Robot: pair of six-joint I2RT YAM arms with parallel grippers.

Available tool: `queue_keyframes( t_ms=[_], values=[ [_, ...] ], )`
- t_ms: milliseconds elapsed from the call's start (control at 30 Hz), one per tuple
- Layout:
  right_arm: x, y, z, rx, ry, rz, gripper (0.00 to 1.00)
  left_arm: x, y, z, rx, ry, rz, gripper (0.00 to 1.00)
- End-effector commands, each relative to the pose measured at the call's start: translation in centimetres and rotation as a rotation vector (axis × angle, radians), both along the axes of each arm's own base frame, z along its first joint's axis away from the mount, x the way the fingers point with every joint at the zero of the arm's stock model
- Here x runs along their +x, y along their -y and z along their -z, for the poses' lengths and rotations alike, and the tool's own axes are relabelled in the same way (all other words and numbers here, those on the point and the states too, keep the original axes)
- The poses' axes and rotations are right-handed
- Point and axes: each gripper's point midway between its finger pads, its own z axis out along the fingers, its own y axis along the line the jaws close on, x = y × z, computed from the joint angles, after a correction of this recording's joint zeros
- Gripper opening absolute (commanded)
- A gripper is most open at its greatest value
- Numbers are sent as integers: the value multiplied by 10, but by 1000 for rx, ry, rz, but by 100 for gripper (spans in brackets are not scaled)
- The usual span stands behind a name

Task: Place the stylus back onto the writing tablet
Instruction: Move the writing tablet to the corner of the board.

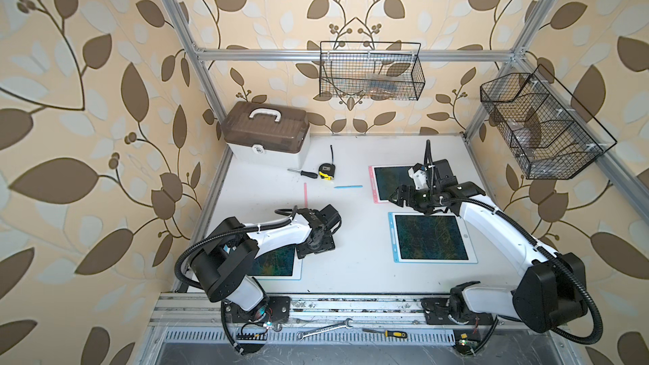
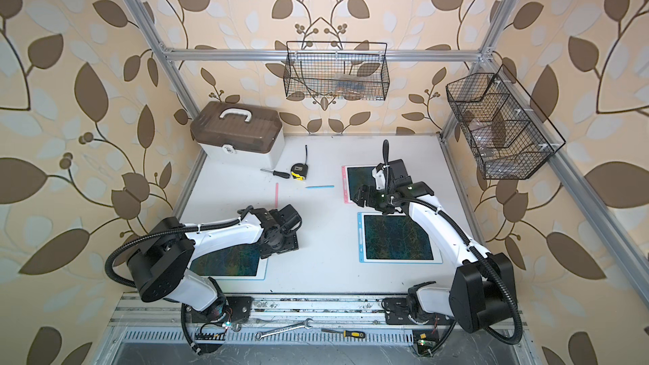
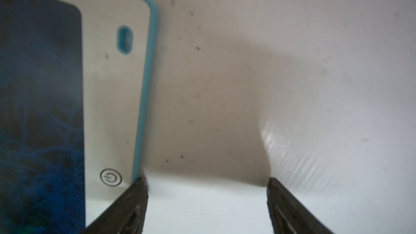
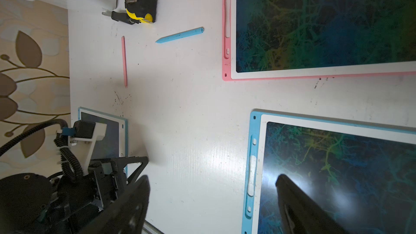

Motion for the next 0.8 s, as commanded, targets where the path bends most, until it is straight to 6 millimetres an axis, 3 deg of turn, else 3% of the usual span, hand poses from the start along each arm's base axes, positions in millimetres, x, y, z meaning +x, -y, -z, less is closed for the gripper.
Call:
queue_keyframes(
  t_ms=[0, 233, 367, 533, 767],
  values=[
    [10, -4, -9, -2, 28, 14, 88, -19, -31, 11, 95, -69, -22, 84],
    [8, -5, -6, -15, 20, 12, 88, -8, -22, 2, 87, -56, 21, 84],
    [4, 6, -3, -18, 10, 35, 88, 10, 0, -20, 30, -3, 64, 84],
    [0, 42, 3, -43, -6, 109, 88, 34, 35, -46, -3, 49, 172, 85],
    [-9, 106, 18, -106, -50, 224, 88, 62, 108, -67, -116, 102, 321, 86]
  ],
)
